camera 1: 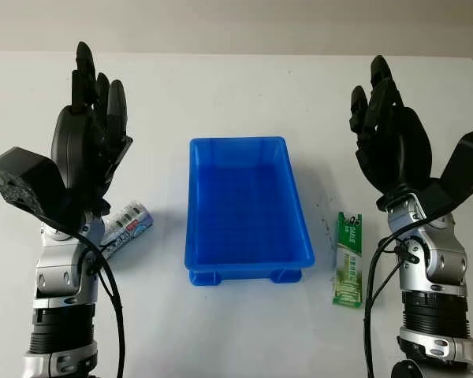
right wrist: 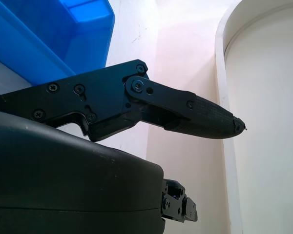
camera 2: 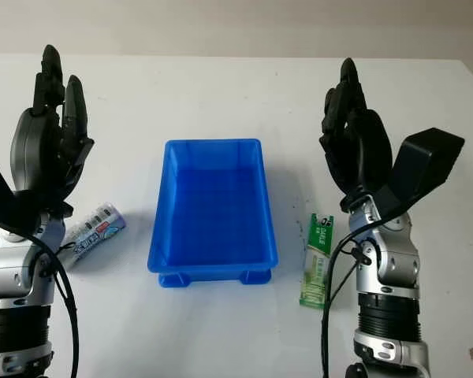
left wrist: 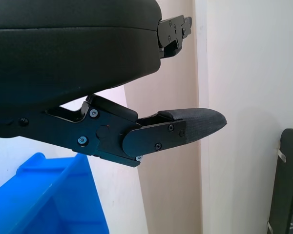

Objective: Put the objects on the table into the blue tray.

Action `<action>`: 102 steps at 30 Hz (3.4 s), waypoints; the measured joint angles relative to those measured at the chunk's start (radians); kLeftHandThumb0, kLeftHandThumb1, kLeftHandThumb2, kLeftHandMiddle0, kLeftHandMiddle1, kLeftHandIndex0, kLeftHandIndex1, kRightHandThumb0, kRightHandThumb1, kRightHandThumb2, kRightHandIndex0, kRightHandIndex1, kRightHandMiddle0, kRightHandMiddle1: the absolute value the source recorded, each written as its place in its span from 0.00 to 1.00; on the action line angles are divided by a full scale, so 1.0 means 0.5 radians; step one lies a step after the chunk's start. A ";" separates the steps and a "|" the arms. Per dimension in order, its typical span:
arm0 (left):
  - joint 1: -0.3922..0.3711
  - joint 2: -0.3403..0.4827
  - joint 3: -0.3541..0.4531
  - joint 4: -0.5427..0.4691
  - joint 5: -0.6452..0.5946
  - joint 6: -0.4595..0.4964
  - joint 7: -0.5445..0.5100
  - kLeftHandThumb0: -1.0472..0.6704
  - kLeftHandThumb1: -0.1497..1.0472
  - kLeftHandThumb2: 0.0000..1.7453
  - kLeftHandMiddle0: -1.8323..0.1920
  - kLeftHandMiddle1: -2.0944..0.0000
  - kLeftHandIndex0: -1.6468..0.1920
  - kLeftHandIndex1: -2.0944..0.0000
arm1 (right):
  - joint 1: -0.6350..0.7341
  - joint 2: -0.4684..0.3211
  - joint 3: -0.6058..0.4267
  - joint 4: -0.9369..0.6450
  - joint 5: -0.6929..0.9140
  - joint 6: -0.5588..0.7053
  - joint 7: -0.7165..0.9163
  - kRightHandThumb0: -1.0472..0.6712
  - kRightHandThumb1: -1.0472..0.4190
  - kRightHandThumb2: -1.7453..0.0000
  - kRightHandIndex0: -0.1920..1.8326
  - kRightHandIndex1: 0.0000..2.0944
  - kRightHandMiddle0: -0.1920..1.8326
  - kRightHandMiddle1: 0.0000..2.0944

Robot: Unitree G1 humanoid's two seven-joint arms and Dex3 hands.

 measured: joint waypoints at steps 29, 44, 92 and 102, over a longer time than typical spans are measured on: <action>-0.094 0.035 -0.008 0.130 -0.034 0.000 -0.133 0.21 1.00 0.36 1.00 1.00 1.00 1.00 | -0.381 -1.357 0.375 -0.138 -0.808 -0.622 1.060 0.33 0.22 0.97 0.35 0.09 0.37 0.07; -0.196 0.072 -0.022 0.252 -0.029 -0.012 -0.175 0.18 1.00 0.35 1.00 1.00 1.00 1.00 | 0.022 -1.700 0.462 -0.036 -1.085 -1.721 1.307 0.41 0.21 0.97 0.33 0.05 0.35 0.03; -0.197 0.105 0.002 0.269 -0.085 -0.002 -0.242 0.19 1.00 0.33 1.00 1.00 1.00 1.00 | 0.083 -1.578 0.626 0.757 -2.899 -2.744 -0.857 0.34 0.00 0.90 0.51 1.00 0.35 1.00; -0.196 0.105 -0.005 0.269 -0.085 0.000 -0.237 0.19 1.00 0.33 1.00 1.00 1.00 1.00 | -0.507 -1.609 0.795 1.137 -2.983 -2.193 -1.368 0.30 0.00 0.92 0.46 1.00 0.39 1.00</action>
